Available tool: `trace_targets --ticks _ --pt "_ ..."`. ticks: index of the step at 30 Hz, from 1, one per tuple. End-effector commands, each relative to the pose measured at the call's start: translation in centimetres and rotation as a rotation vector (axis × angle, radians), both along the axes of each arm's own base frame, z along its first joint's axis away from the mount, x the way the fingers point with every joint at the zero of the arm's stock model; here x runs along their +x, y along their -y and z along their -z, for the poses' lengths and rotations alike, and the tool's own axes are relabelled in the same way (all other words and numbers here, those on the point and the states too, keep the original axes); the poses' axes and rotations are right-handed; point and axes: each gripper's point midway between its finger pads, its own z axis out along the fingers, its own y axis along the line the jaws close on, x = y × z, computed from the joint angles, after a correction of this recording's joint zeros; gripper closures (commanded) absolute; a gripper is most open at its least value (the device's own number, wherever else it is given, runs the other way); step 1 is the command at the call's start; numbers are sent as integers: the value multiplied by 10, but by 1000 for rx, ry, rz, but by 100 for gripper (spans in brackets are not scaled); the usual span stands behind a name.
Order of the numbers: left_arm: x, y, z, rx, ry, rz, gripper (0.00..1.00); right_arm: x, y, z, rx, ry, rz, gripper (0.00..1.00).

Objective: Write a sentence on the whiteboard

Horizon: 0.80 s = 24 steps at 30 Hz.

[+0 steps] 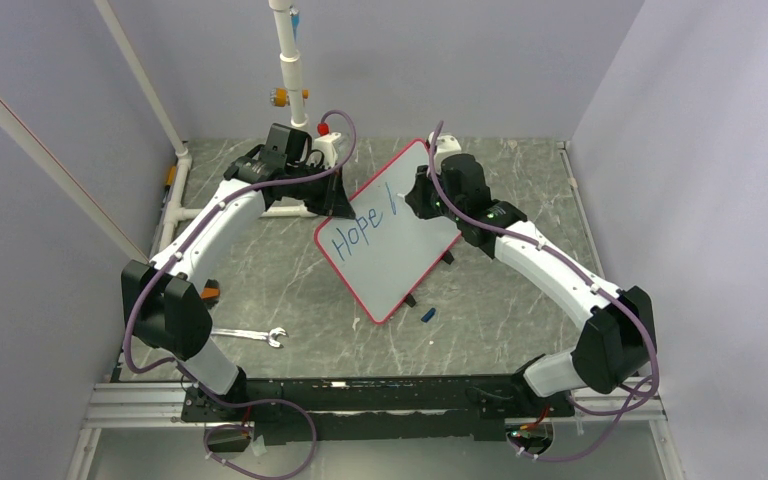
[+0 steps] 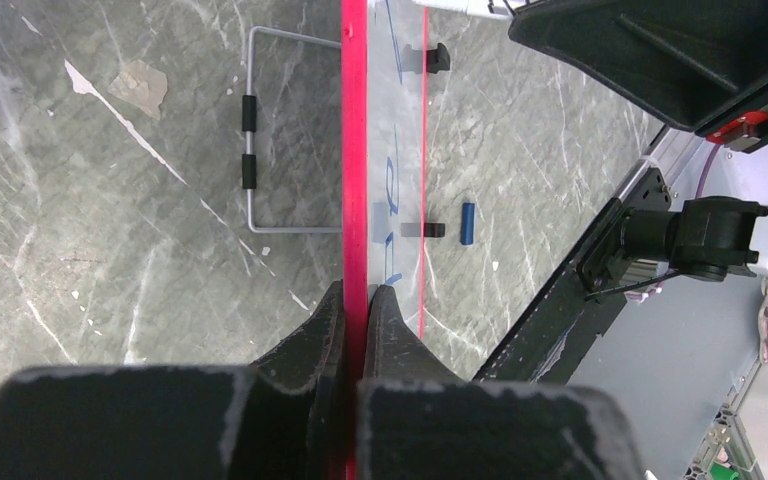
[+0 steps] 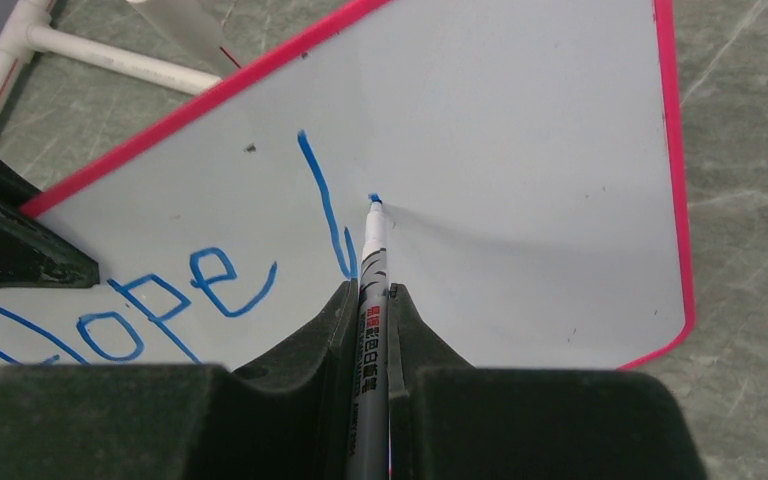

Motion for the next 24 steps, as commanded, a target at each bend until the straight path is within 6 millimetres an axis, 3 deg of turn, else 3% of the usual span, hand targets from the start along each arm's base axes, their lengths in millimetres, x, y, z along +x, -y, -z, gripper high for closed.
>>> trace_targets --ticks 1,9,19,24 --pt "22 -17 14 138 115 -22 100 -5 0 0 29 11 -14 100" --pt "22 -17 13 140 116 -24 100 -10 6 -4 14 18 -8 100" --pt "23 -17 14 141 114 -24 100 -6 4 -46 61 91 -5 100" --pt "22 -17 14 140 117 -23 100 3 -1 -56 74 111 2 100"
